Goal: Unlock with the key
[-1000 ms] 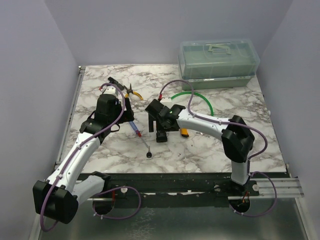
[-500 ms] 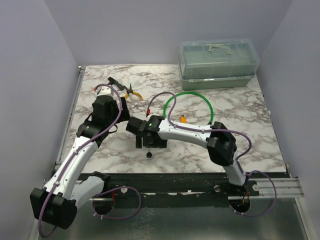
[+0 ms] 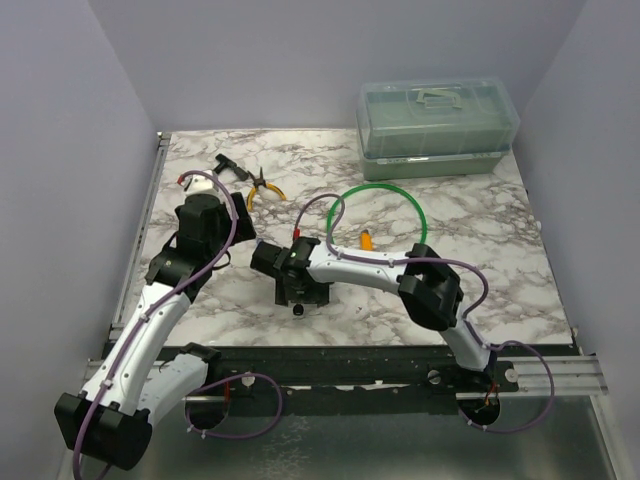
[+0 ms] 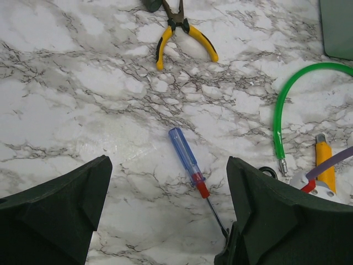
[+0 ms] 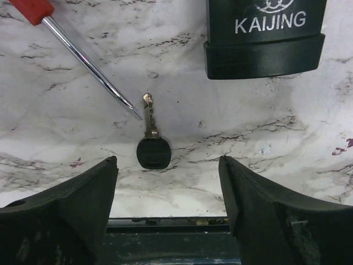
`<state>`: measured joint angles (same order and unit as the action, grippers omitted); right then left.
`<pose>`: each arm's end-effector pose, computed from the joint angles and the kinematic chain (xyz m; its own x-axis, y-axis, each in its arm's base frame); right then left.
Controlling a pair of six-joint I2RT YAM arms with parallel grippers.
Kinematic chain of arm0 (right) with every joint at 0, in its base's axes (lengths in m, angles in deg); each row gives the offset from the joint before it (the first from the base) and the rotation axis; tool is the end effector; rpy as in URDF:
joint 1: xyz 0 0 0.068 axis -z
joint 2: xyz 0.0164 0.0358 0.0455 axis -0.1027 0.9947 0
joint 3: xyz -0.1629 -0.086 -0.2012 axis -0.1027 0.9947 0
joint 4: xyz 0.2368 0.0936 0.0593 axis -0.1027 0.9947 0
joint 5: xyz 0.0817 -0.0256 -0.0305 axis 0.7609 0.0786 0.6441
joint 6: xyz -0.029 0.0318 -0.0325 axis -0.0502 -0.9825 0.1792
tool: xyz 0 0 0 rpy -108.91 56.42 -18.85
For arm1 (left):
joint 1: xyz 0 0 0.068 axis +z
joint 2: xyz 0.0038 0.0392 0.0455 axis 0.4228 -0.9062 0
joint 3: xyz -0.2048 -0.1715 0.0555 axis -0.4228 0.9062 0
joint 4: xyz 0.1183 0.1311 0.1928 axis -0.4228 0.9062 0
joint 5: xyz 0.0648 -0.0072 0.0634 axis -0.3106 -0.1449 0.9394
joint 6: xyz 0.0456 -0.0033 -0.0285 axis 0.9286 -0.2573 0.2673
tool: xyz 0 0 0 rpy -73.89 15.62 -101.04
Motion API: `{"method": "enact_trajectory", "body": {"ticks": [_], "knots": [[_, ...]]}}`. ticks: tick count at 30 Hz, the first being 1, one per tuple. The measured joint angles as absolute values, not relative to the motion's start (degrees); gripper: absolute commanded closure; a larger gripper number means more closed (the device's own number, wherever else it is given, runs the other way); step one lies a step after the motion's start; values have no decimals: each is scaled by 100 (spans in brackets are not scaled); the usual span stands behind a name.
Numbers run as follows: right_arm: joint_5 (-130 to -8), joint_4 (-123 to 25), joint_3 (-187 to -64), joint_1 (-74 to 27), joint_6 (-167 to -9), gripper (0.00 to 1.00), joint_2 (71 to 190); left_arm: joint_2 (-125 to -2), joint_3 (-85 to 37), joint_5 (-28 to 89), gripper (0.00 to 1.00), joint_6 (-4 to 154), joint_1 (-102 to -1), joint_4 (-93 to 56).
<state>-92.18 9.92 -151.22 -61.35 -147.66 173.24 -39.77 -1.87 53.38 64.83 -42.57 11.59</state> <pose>0.1756 0.3936 0.1893 -0.9531 0.0086 -0.3027 0.0018 0.9997 0.0228 0.1918 -0.0513 0.3202 -0.4657 -0.2296 -0.8546 -0.0980 0.9732 -0.2081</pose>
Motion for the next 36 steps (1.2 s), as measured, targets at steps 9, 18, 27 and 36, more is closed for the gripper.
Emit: {"method": "enact_trajectory", "body": {"ticks": [9, 18, 27, 36], "knots": [[-9152, 996, -15135, -6156, -14758, 44, 17571, -3890, -187, 5338, 7, 6483, -4259, 1161], [-9130, 1009, -15375, -6161, -14655, 46, 17808, -3877, -187, 5333, 7, 6483, -4259, 1161], [-9106, 987, -15397, -6161, -14456, 65, 17836, -3875, -187, 5333, 7, 6483, -4257, 1161], [-9093, 955, -15399, -6163, -14102, 84, 17838, -3875, -187, 5331, 7, 6483, -4257, 1159]]}}
